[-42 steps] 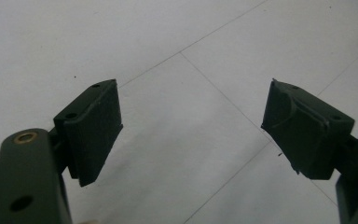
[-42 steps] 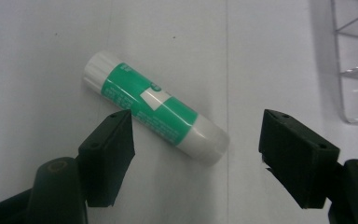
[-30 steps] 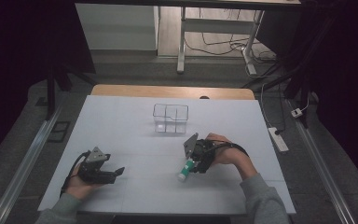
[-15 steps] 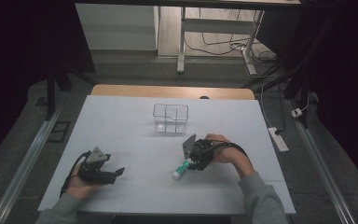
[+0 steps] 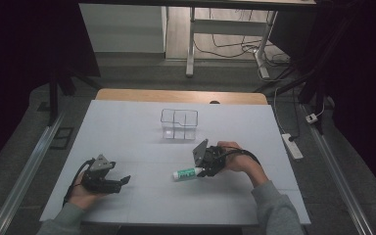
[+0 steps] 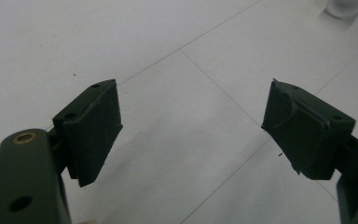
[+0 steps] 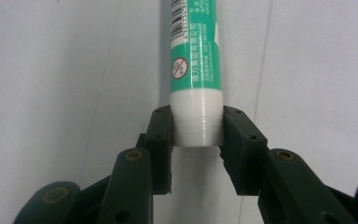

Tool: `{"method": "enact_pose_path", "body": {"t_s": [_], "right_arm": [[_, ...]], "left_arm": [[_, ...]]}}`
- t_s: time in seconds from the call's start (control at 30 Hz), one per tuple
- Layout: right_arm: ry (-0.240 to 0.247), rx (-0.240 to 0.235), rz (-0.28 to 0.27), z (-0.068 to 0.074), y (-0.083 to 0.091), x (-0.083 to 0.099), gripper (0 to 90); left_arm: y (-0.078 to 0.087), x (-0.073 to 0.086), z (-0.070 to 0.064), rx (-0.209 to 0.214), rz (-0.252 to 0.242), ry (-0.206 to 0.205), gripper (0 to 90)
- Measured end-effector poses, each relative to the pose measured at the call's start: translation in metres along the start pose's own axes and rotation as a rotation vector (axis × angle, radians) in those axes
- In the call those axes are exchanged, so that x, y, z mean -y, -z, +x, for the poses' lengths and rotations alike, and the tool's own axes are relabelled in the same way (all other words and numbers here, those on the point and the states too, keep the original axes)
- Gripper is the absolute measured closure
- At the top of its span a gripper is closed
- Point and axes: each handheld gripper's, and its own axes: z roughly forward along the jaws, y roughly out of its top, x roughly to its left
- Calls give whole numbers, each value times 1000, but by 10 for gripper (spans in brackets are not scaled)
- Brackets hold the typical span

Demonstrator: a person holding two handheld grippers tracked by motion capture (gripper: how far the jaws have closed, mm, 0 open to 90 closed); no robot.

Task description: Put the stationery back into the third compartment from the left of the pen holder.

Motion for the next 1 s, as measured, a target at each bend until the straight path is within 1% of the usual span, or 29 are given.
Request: {"method": "enact_pose_path", "body": {"t_s": [0.03, 0.1, 0.13, 0.2, 0.27, 0.33, 0.37, 0.4, 0.43, 0.47, 0.5, 0.53, 0.6, 0.67, 0.73, 0.77, 0.9, 1.0], "right_arm": [[-18, 2, -12, 0, 2, 1, 650], [-59, 21, -37, 0, 7, 3, 650], [-80, 20, -48, 0, 9, 3, 650], [-118, 43, -73, 1, 14, 6, 650], [-171, 57, -93, 3, 18, 8, 650], [-225, 53, -121, 5, 20, 11, 650], [-259, 50, -127, 8, 21, 11, 650], [-278, 50, -127, 10, 22, 12, 650], [-291, 63, -127, 12, 23, 12, 649], [-320, 58, -131, 14, 23, 12, 649], [-343, 65, -135, 17, 24, 12, 649], [-360, 66, -138, 18, 25, 12, 649], [-423, 72, -150, 21, 25, 12, 649], [-472, 69, -171, 23, 25, 13, 649], [-546, 64, -184, 25, 27, 13, 649], [-570, 68, -186, 26, 27, 13, 649], [-648, 59, -189, 28, 29, 11, 649], [-685, 37, -196, 26, 27, 9, 649]], "left_arm": [[0, 0, 0, 0, -2, 0, 187], [1, 0, 0, -3, -9, -3, 188], [2, 0, 0, -4, -12, -4, 188], [2, -1, -1, -6, -19, -8, 190], [3, -1, -1, -7, -25, -11, 193], [3, -2, -2, -6, -31, -16, 194], [4, -2, -3, -8, -33, -22, 195], [4, -3, -4, -8, -38, -26, 196], [5, -4, -5, -10, -41, -33, 197], [5, -4, -7, -12, -44, -43, 199], [6, -6, -9, -16, -49, -52, 202], [7, -7, -11, -20, -55, -66, 209], [7, -11, -16, -22, -63, -91, 215], [8, -15, -22, -23, -69, -123, 218], [9, -20, -29, -24, -76, -160, 218], [10, -22, -33, -26, -82, -177, 220], [11, -33, -46, -24, -101, -239, 220], [9, -41, -55, -16, -105, -271, 220]]}}
